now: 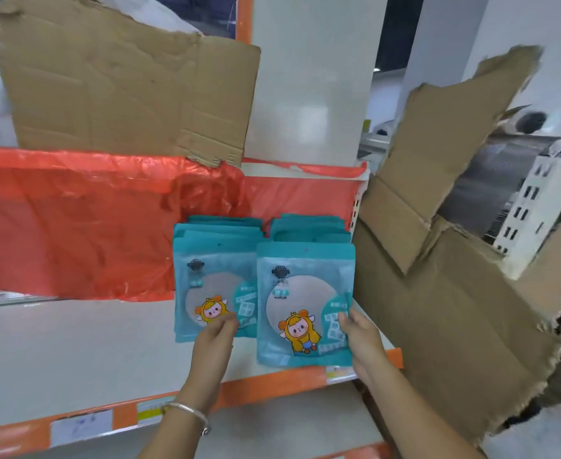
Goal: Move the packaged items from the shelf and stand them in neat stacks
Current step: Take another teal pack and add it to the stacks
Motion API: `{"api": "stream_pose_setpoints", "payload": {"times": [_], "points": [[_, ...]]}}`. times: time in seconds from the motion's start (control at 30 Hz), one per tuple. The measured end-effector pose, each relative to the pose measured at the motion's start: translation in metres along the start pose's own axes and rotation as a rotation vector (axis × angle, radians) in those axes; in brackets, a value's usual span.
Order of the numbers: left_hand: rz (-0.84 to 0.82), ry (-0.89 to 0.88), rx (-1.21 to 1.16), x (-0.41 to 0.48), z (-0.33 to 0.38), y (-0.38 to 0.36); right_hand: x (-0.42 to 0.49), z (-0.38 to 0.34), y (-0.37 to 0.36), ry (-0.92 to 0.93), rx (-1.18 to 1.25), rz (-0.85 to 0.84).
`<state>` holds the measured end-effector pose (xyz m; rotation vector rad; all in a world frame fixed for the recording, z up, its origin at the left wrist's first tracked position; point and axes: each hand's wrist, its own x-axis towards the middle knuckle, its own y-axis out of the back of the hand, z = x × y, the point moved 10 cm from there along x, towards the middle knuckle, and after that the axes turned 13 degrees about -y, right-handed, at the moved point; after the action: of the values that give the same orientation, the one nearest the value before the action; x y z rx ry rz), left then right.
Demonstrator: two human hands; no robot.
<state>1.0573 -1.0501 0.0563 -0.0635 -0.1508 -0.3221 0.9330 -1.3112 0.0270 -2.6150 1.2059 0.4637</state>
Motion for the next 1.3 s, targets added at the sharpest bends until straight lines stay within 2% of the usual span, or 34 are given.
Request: {"api": "stream_pose_setpoints", "payload": {"times": [0.17,0.3,0.57,0.83,1.07,1.3], "points": [[-0.085,0.019,0.082,0.013,-0.007,-0.03,0.035,-0.003,0.011,-0.036,0.061,0.035],[-0.206,0.047,0.13,0.026,-0.021,-0.064,0.059,-0.007,0.012,-0.065,0.016,0.038],[-0.305,0.074,0.206,0.06,-0.039,-0.103,0.113,-0.02,0.008,-0.079,0.0,0.039],[-0.387,0.049,0.214,0.068,-0.05,-0.129,0.136,-0.001,0.009,-0.107,0.149,0.065],[-0.326,-0.016,0.156,0.069,-0.053,-0.142,0.143,-0.004,0.006,-0.139,0.28,0.05],[-0.359,-0.051,0.237,0.069,-0.059,-0.146,0.141,-0.005,0.015,-0.096,0.117,0.166]]}}
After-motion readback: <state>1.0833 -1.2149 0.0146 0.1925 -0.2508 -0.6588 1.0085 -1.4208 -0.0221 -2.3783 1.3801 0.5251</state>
